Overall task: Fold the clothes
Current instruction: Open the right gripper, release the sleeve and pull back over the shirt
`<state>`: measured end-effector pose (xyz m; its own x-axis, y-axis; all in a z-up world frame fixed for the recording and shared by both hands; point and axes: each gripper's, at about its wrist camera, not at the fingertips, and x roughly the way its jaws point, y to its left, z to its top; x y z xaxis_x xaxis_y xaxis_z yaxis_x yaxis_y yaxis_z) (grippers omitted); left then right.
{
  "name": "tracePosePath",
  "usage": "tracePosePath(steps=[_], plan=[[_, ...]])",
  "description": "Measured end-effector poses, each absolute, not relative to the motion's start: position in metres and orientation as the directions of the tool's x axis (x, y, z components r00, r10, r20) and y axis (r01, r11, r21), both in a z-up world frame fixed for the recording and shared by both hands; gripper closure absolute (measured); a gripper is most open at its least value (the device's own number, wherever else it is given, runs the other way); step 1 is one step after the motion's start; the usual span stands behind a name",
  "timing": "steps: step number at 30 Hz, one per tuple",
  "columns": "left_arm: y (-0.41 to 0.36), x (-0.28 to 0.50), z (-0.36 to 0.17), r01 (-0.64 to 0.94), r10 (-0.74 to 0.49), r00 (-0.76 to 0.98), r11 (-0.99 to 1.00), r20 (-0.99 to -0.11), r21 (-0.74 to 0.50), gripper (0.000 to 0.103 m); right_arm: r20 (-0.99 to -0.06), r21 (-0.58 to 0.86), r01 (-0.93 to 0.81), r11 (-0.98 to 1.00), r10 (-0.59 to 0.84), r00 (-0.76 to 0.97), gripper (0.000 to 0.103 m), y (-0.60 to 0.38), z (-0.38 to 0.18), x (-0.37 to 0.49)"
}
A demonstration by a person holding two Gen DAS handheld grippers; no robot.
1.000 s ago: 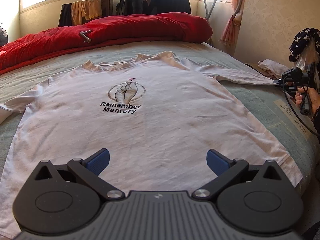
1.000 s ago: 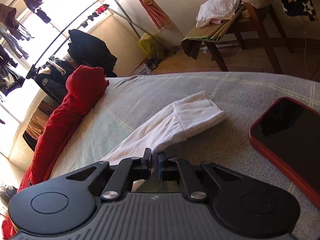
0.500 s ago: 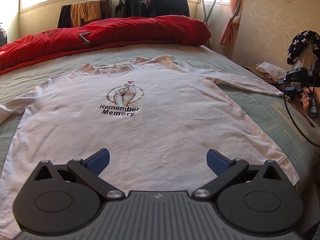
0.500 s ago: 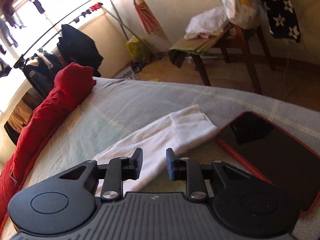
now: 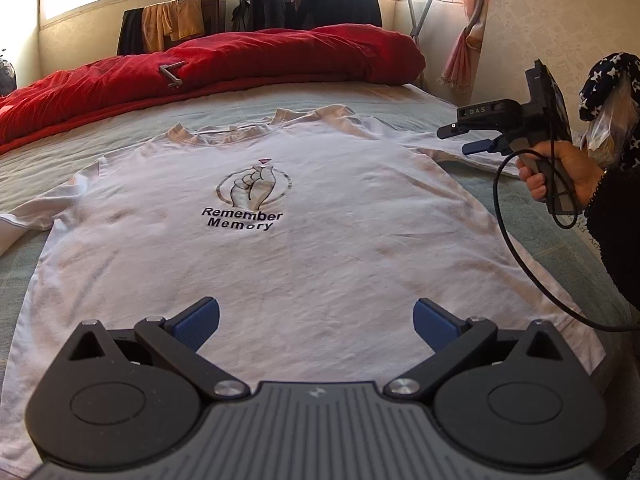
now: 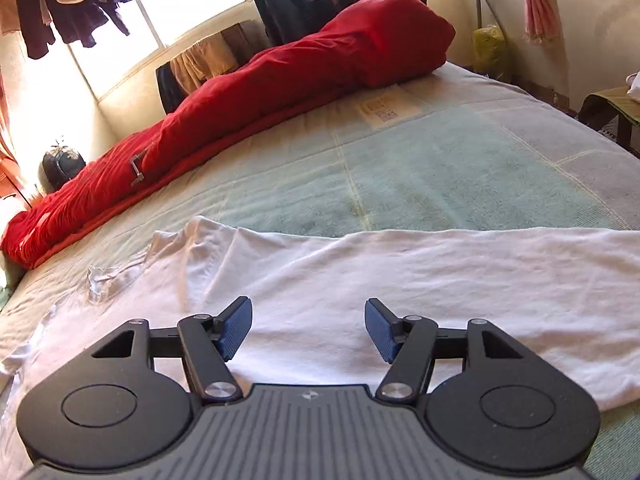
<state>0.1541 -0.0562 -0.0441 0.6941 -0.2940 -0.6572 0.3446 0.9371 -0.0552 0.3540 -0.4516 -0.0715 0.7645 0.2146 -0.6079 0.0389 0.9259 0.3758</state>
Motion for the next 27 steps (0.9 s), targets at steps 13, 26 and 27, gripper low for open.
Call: tracePosePath(steps=[13, 26, 27], plan=[[-0.064, 0.158, -0.048, 0.345, -0.286, 0.684, 0.937, -0.672, -0.047, 0.001, -0.688, 0.297, 0.487, 0.821, -0.169, 0.705, 0.03, -0.622, -0.071, 0.299], [-0.052, 0.149, -0.043, 0.314, -0.265, 0.699, 0.948, -0.664, -0.048, 0.001, -0.656, 0.179, -0.053, 0.982, 0.16, 0.737, 0.021, -0.411, -0.03, 0.352], [-0.05, 0.15, -0.045, 0.307, -0.262, 0.699, 0.95, -0.665, -0.051, 0.001, -0.667, 0.157, -0.07, 0.985, 0.158, 0.728, 0.021, -0.397, -0.034, 0.356]])
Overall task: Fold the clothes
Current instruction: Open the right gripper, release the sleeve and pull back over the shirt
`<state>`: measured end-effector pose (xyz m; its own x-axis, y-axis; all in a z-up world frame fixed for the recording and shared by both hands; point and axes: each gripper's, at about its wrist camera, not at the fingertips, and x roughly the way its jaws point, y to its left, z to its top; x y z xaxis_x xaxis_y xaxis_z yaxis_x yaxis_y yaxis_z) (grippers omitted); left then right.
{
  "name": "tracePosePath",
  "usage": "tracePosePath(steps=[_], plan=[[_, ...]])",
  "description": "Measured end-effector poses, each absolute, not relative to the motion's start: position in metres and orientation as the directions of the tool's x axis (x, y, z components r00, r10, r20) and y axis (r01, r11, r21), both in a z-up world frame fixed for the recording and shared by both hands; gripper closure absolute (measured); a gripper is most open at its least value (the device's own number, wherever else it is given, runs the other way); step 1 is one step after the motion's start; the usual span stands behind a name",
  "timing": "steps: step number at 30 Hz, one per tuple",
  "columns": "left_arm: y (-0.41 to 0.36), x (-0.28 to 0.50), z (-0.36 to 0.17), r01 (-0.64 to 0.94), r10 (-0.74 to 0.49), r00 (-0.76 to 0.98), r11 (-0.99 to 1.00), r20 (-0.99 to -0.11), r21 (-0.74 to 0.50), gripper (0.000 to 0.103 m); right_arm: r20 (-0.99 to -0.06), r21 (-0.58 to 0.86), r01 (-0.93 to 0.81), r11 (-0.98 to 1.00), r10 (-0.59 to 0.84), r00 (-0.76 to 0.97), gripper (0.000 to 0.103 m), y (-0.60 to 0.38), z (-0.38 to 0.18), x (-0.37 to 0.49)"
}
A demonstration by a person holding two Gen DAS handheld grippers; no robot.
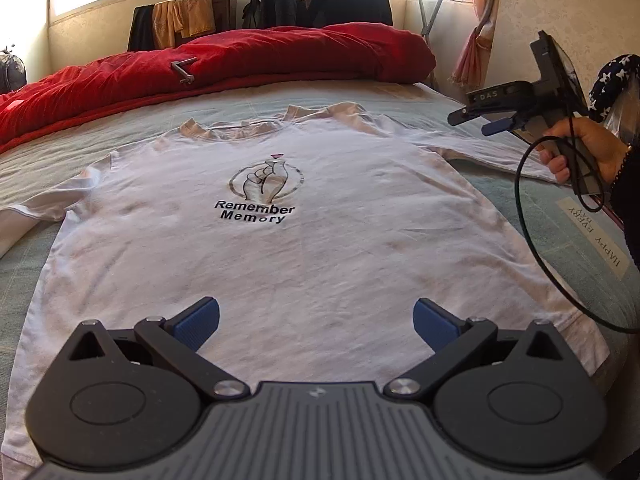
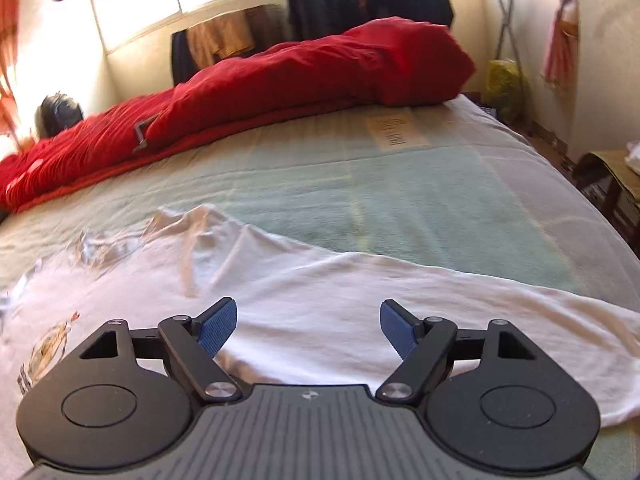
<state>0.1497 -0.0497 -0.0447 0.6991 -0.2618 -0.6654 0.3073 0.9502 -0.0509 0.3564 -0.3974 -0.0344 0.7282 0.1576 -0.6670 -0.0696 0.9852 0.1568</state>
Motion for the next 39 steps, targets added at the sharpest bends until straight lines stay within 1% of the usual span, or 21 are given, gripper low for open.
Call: tracePosePath(steps=[4, 7, 12, 15, 17, 19, 21, 24, 25, 28, 32, 39], plan=[[-0.038, 0.152, -0.054, 0.279, -0.247, 0.689, 0.958, -0.682, -0.065, 0.001, -0.728, 0.086, -0.084, 0.993, 0.12, 0.675, 0.021, -0.376, -0.059, 0.363], [-0.029, 0.156, -0.066, 0.246, -0.227, 0.666, 0.966, -0.711, -0.077, 0.001, -0.725, 0.076, -0.05, 0.996, 0.09, 0.683, 0.013, -0.389, -0.063, 0.346], [-0.026, 0.156, -0.074, 0.244, -0.225, 0.674, 0.967, -0.703, -0.076, 0.001, -0.709, 0.09, 0.009, 0.996, 0.057, 0.703, 0.013, -0.407, -0.041, 0.315], [-0.026, 0.156, -0.075, 0.236, -0.222, 0.677, 0.969, -0.702, -0.079, 0.001, -0.65, 0.13, -0.086, 0.988, 0.15, 0.745, 0.01, -0.384, -0.015, 0.296], [-0.025, 0.156, -0.075, 0.233, -0.225, 0.681, 0.969, -0.697, -0.085, 0.001, -0.62, 0.146, -0.171, 0.974, 0.225, 0.752, 0.002, -0.356, -0.007, 0.287], [-0.021, 0.156, -0.079, 0.226, -0.238, 0.695, 0.968, -0.679, -0.107, 0.001, -0.618, 0.143, -0.248, 0.958, 0.282, 0.734, 0.0, -0.321, -0.011, 0.281], [-0.018, 0.156, -0.082, 0.222, -0.249, 0.702, 0.967, -0.667, -0.127, 0.001, -0.646, 0.121, -0.286, 0.951, 0.294, 0.704, 0.0, -0.293, -0.023, 0.276], [-0.016, 0.158, -0.081, 0.243, -0.265, 0.686, 0.961, -0.678, -0.13, 0.001, -0.706, 0.054, -0.308, 0.95, 0.255, 0.661, 0.0, -0.256, -0.051, 0.268], [-0.015, 0.158, -0.081, 0.25, -0.272, 0.683, 0.959, -0.678, -0.132, 0.001, -0.712, 0.04, -0.308, 0.951, 0.243, 0.659, 0.0, -0.251, -0.058, 0.265], [-0.011, 0.158, -0.082, 0.267, -0.296, 0.676, 0.952, -0.675, -0.149, 0.001, -0.711, 0.025, -0.293, 0.956, 0.223, 0.667, 0.0, -0.244, -0.074, 0.256], [-0.01, 0.158, -0.082, 0.278, -0.306, 0.671, 0.948, -0.676, -0.154, 0.001, -0.703, 0.079, -0.26, 0.962, 0.239, 0.67, 0.0, -0.251, -0.077, 0.253], [-0.006, 0.158, -0.081, 0.288, -0.323, 0.666, 0.943, -0.672, -0.169, 0.001, -0.721, 0.073, -0.207, 0.976, 0.195, 0.665, 0.0, -0.245, -0.075, 0.252]])
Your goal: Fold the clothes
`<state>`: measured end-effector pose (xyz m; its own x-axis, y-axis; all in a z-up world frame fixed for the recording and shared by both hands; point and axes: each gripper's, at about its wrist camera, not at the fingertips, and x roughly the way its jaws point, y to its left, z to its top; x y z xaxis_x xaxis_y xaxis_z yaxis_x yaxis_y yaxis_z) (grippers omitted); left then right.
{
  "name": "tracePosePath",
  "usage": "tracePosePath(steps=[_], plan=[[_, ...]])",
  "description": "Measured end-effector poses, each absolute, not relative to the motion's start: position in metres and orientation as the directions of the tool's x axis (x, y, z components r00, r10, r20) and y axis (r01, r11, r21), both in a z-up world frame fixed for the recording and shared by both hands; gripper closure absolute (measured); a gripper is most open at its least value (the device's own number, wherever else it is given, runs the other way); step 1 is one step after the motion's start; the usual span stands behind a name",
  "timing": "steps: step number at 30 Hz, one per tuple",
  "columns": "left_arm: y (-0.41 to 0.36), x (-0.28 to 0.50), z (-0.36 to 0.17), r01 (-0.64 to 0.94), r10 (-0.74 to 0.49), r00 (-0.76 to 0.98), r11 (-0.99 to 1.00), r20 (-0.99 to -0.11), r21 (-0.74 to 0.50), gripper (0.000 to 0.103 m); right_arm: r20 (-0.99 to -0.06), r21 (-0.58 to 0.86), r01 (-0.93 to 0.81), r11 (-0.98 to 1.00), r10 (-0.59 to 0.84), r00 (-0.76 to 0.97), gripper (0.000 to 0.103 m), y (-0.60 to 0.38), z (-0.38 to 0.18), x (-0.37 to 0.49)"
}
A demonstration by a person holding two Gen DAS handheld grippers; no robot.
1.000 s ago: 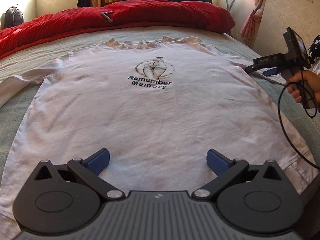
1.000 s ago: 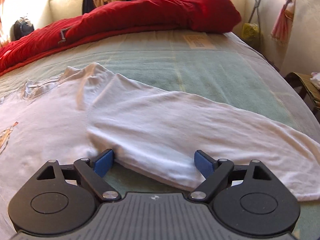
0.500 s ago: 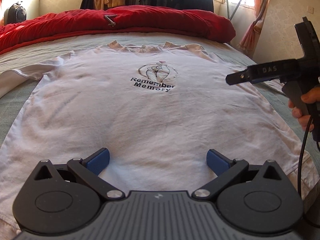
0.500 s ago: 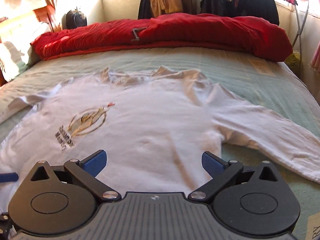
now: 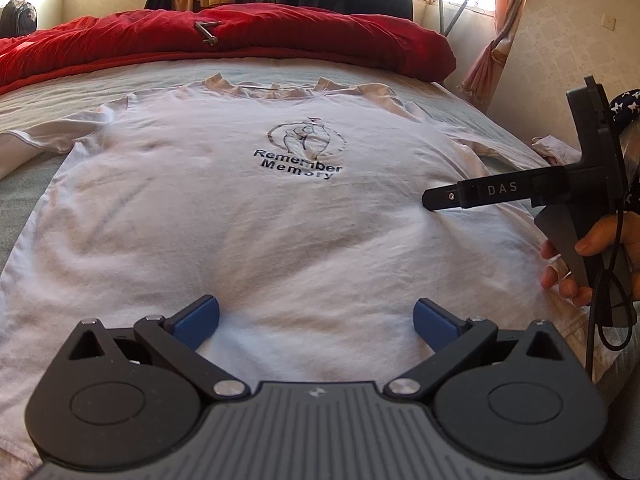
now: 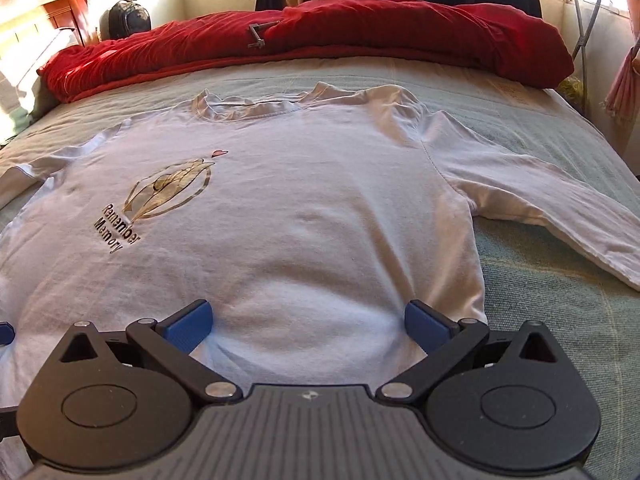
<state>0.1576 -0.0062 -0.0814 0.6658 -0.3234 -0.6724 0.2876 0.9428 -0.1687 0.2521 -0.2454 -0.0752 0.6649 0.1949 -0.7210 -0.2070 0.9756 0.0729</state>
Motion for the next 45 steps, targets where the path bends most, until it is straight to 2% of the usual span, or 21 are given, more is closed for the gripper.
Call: tracePosePath(steps=[4, 10, 14, 24, 28, 31, 33, 35, 36, 40, 43, 45], plan=[[-0.008, 0.143, -0.082, 0.278, -0.297, 0.697, 0.951, -0.653, -0.135, 0.001, -0.713, 0.045, -0.186, 0.982, 0.162, 0.683, 0.0, -0.242, -0.073, 0.229], [-0.016, 0.126, -0.077, 0.297, -0.251, 0.704, 0.954, -0.664, -0.045, 0.001, -0.65, 0.085, -0.233, 0.969, 0.231, 0.724, 0.0, -0.241, -0.069, 0.202], [-0.007, 0.137, -0.065, 0.257, -0.24, 0.665, 0.963, -0.707, -0.085, 0.001, -0.592, 0.132, -0.276, 0.952, 0.299, 0.748, 0.0, -0.243, -0.079, 0.203], [0.057, 0.19, -0.037, 0.054, -0.163, 0.71, 0.983, -0.685, -0.178, 0.001, -0.606, 0.103, -0.308, 0.946, 0.305, 0.735, 0.0, -0.235, -0.081, 0.209], [0.093, 0.195, -0.026, 0.006, -0.082, 0.732, 0.994, -0.676, -0.113, 0.001, -0.608, 0.079, -0.302, 0.95, 0.286, 0.74, 0.0, -0.232, -0.081, 0.206], [0.125, 0.19, -0.015, -0.04, 0.016, 0.756, 0.999, -0.655, -0.022, 0.004, -0.617, 0.063, -0.297, 0.953, 0.271, 0.739, 0.0, -0.23, -0.08, 0.204], [0.152, 0.187, -0.009, -0.082, 0.073, 0.762, 0.997, -0.643, 0.017, 0.017, -0.62, 0.065, -0.295, 0.953, 0.27, 0.737, 0.0, -0.23, -0.075, 0.201], [0.184, 0.184, -0.003, -0.137, 0.133, 0.756, 0.99, -0.641, 0.043, 0.023, -0.597, 0.098, -0.321, 0.942, 0.314, 0.738, 0.0, -0.23, -0.068, 0.196], [0.199, 0.183, -0.001, -0.164, 0.16, 0.752, 0.985, -0.639, 0.053, 0.023, -0.572, 0.124, -0.343, 0.931, 0.349, 0.743, 0.0, -0.23, -0.064, 0.193], [0.26, 0.184, 0.001, -0.292, 0.263, 0.73, 0.954, -0.63, 0.06, 0.023, -0.473, 0.187, -0.423, 0.887, 0.459, 0.752, 0.0, -0.223, -0.05, 0.183], [0.306, 0.186, -0.001, -0.392, 0.332, 0.705, 0.919, -0.627, 0.045, 0.028, -0.459, 0.16, -0.464, 0.871, 0.482, 0.746, 0.0, -0.213, -0.053, 0.181], [0.334, 0.186, -0.008, -0.447, 0.358, 0.684, 0.894, -0.635, 0.022, 0.039, -0.477, 0.158, -0.479, 0.863, 0.492, 0.728, 0.0, -0.206, -0.058, 0.183]])
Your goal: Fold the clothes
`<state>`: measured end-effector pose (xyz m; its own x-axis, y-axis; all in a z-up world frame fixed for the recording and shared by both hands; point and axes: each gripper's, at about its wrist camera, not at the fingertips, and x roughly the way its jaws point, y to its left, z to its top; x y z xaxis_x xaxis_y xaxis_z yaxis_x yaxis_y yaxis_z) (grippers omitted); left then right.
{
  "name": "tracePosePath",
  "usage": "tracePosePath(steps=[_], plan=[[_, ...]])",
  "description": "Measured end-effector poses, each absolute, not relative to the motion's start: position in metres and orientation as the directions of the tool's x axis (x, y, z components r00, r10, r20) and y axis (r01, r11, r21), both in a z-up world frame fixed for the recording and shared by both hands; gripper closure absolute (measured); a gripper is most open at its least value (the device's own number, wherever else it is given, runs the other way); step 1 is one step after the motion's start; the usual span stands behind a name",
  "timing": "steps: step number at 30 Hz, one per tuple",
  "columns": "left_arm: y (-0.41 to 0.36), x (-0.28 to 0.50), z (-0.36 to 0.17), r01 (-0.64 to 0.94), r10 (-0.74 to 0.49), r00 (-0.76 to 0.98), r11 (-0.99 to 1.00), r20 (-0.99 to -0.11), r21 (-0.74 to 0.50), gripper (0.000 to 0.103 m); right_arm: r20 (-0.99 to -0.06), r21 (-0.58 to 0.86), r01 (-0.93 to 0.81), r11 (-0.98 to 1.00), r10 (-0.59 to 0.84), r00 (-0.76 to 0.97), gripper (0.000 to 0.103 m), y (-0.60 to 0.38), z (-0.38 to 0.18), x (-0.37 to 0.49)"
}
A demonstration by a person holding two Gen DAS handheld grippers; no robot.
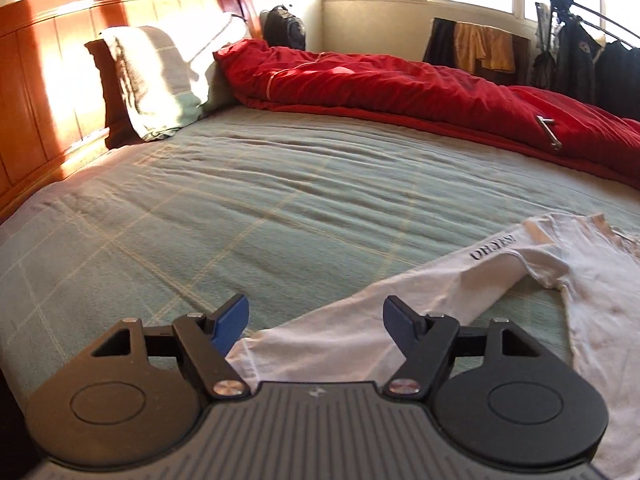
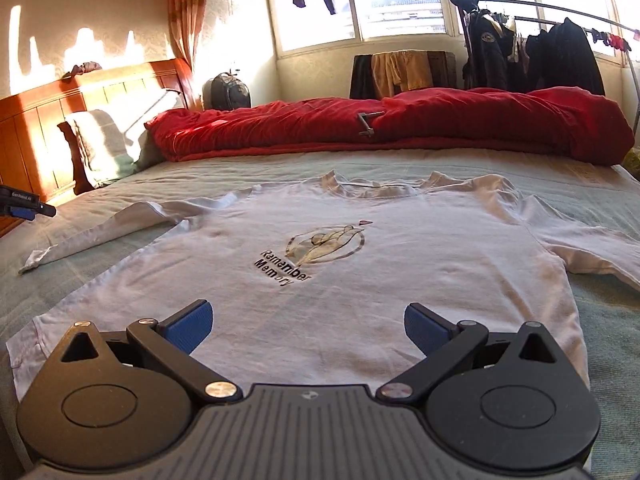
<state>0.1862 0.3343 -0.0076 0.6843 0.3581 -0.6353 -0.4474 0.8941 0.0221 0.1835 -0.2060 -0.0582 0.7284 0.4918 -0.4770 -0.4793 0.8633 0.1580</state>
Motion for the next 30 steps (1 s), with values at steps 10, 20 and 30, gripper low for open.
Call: tracePosePath(steps=[10, 20, 30], plan=[[0.411, 0.165, -0.066, -0.517, 0.3, 0.66, 0.847, -0.689, -0.126, 0.039, -0.516, 0.207, -0.494, 0.844, 0.523, 0.678, 0.0, -0.194, -0.073, 0.197], [0.372, 0.172, -0.068, -0.423, 0.332, 0.644, 0.905, -0.689, 0.041, 0.081, -0.537, 0.164, -0.489, 0.857, 0.493, 0.685, 0.0, -0.186, -0.078, 0.198], [0.386, 0.199, -0.026, -0.444, 0.386, 0.67, 0.893, -0.634, 0.075, 0.094, -0.519, 0.143, -0.499, 0.855, 0.494, 0.697, 0.0, -0.185, -0.072, 0.193]])
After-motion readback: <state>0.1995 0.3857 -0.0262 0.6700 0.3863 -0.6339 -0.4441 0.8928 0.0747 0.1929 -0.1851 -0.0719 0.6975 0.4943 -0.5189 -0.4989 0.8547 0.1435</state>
